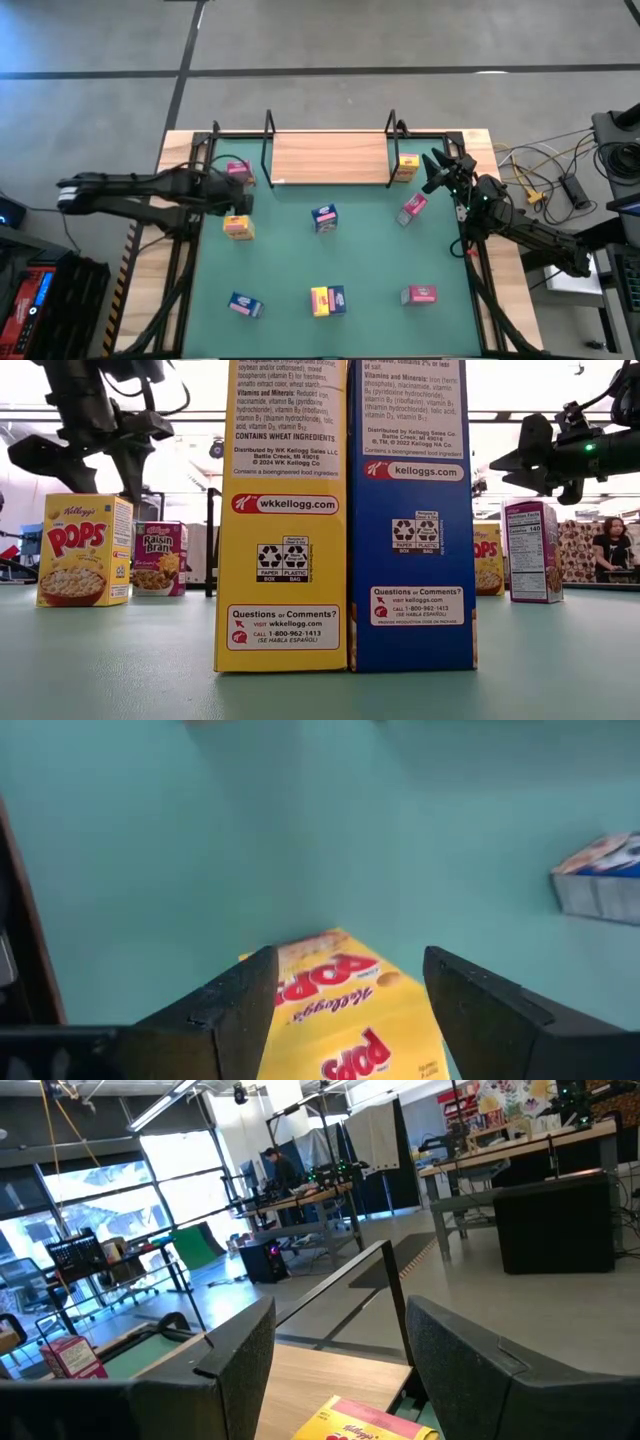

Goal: Stack cereal on shelf
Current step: Put the middle yellow cereal box on the shelf

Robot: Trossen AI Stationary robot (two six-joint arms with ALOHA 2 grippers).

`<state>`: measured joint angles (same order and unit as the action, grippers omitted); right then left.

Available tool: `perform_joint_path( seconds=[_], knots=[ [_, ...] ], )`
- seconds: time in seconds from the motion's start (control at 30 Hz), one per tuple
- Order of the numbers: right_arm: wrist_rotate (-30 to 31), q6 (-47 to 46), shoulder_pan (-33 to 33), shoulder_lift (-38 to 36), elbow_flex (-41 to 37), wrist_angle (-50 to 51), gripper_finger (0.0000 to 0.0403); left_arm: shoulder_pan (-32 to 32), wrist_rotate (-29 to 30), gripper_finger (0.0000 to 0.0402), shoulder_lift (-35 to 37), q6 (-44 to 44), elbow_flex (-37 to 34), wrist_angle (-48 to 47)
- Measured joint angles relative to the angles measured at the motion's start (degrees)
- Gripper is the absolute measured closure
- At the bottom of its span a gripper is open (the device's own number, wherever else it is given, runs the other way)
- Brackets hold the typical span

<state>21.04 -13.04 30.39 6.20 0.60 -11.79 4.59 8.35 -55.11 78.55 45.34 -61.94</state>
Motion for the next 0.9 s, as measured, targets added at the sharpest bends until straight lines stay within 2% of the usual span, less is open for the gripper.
perform_joint_path(
  seconds=[0.13, 0.23, 0.6, 0.9],
  knots=[
    [0.00, 0.00, 0.02, -0.02, -0.01, 0.00, 0.0188, -0.06, -0.41, 0.0167, -1.99, 0.05, -0.15, -0.27],
    [-0.02, 0.00, 0.02, 0.00, 0.00, 0.00, 0.0188, -0.06, -0.41, 0.0150, -2.97, 0.75, -0.17, -1.64],
    [0.00, 0.00, 0.00, 0.00, 0.00, 0.00, 0.0188, -0.06, -0.54, 0.0008, -4.85, 0.86, 3.31, -1.75],
    [0.00, 0.00, 0.02, -0.02, -0.02, 0.00, 0.0188, -1.48, -6.32, 0.0006, -7.66, 3.90, 4.34, -5.60]
  ],
)
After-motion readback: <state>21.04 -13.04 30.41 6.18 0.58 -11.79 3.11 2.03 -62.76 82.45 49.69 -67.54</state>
